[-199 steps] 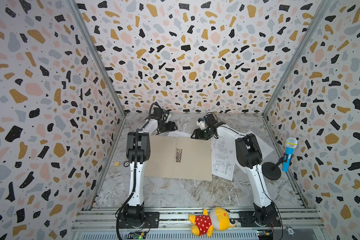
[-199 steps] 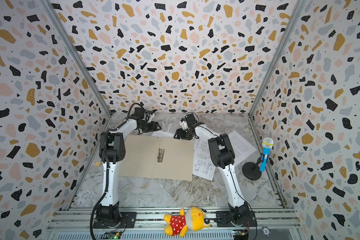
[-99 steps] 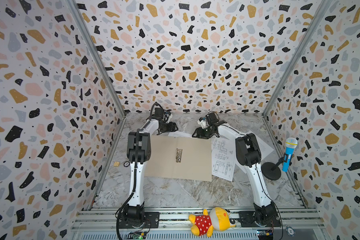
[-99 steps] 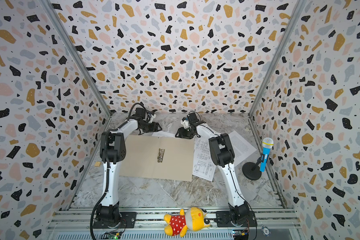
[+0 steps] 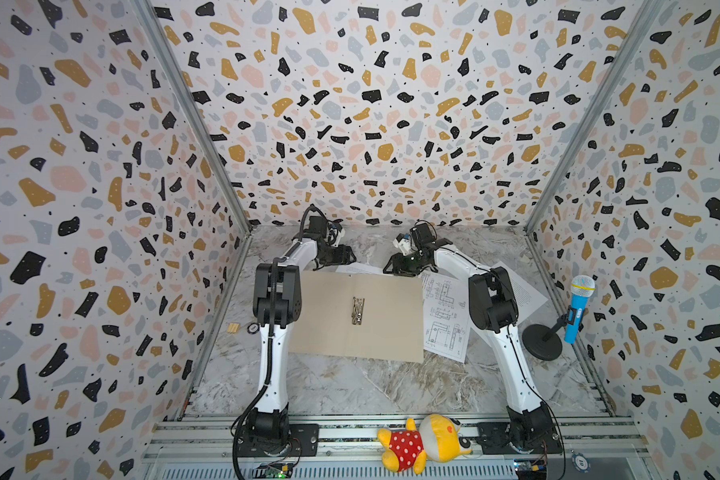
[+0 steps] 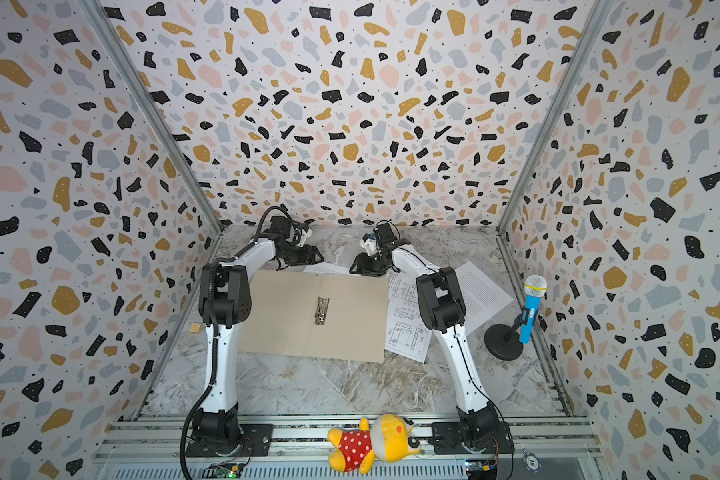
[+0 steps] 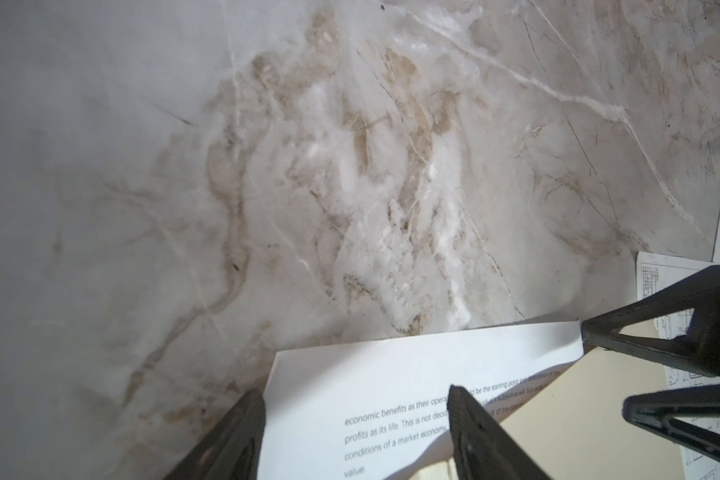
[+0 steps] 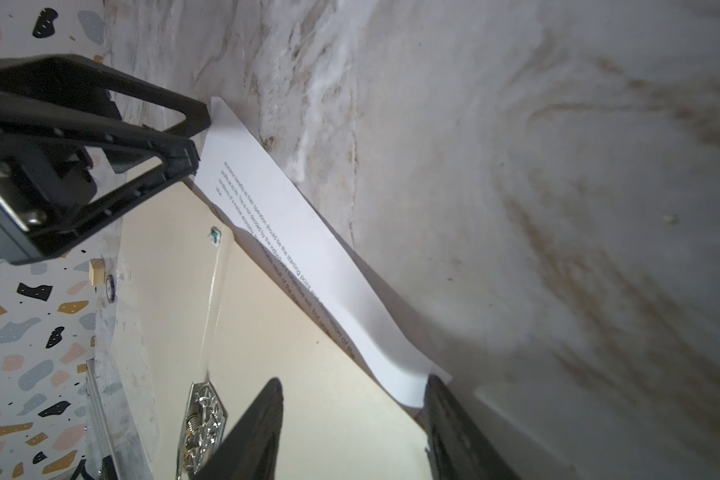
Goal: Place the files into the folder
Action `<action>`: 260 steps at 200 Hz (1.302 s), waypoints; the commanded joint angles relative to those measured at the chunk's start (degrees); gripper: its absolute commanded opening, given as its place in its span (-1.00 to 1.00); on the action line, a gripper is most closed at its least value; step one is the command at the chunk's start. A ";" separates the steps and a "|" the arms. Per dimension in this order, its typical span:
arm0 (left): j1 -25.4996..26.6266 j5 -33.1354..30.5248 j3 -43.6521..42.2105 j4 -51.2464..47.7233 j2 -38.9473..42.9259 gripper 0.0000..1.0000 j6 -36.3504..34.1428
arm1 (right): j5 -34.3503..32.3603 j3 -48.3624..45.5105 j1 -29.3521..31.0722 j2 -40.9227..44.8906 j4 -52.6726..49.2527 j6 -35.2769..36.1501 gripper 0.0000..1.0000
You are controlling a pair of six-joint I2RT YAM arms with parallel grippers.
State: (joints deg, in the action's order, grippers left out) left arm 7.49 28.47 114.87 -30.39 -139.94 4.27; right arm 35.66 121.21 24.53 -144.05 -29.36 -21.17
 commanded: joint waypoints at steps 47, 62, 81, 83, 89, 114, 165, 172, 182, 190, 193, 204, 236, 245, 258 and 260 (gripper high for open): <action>-0.63 3.50 -3.31 -1.41 2.07 0.43 2.68 | 2.11 -0.16 0.25 -2.21 -1.70 -2.15 0.16; -0.89 3.92 -4.16 -0.60 2.35 0.43 3.25 | 3.04 -0.11 0.25 -2.28 -0.89 -3.08 0.20; -1.16 4.18 -5.36 0.65 2.87 0.42 3.99 | 4.14 -0.35 0.23 -2.26 0.16 -4.15 0.24; -1.16 4.26 -5.47 0.85 2.84 0.43 4.10 | 4.26 -0.42 0.25 -2.28 0.24 -4.19 0.24; -1.24 4.35 -5.76 1.11 2.95 0.43 4.27 | 4.47 -0.49 0.33 -2.37 0.40 -4.39 0.26; -1.47 4.90 -6.83 2.32 3.16 0.42 5.23 | 4.99 -0.97 0.51 -2.38 1.23 -5.25 0.29; -2.05 8.88 -10.06 8.07 4.68 0.43 9.60 | 5.71 -2.08 0.69 -2.28 3.47 -7.17 0.30; -2.11 9.43 -10.56 8.89 4.91 0.42 10.26 | 5.82 -2.03 0.69 -2.24 3.77 -7.47 0.30; -2.12 9.90 -10.72 9.14 5.05 0.42 10.44 | 5.96 -2.04 0.77 -2.26 4.21 -7.87 0.30; -2.12 10.31 -10.88 9.19 5.09 0.42 10.40 | 6.00 -2.06 0.86 -2.36 4.53 -8.15 0.30; -2.12 10.41 -10.94 9.20 5.10 0.42 10.45 | 6.11 -2.08 0.81 -2.31 4.64 -8.23 0.30; -2.12 10.47 -11.15 8.91 5.18 0.42 10.29 | 6.36 -2.04 1.01 -2.38 4.85 -8.49 0.30; -2.12 10.09 -12.77 8.25 5.94 0.42 8.99 | 6.26 -2.12 1.11 -2.47 4.75 -8.58 0.30; -2.12 9.88 -13.00 7.93 6.24 0.42 8.72 | 6.32 -2.16 1.19 -2.47 4.84 -8.62 0.30; -2.21 9.63 -13.04 7.50 6.66 0.42 8.25 | 6.51 -2.16 1.17 -2.46 5.15 -8.81 0.30; -2.21 9.69 -13.04 7.49 6.75 0.41 8.22 | 6.52 -2.13 1.14 -2.44 5.23 -8.89 0.30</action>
State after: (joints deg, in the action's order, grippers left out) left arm 5.26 37.87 103.09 -20.62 -135.09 13.23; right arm 42.35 120.16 24.97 -145.16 -22.28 -29.39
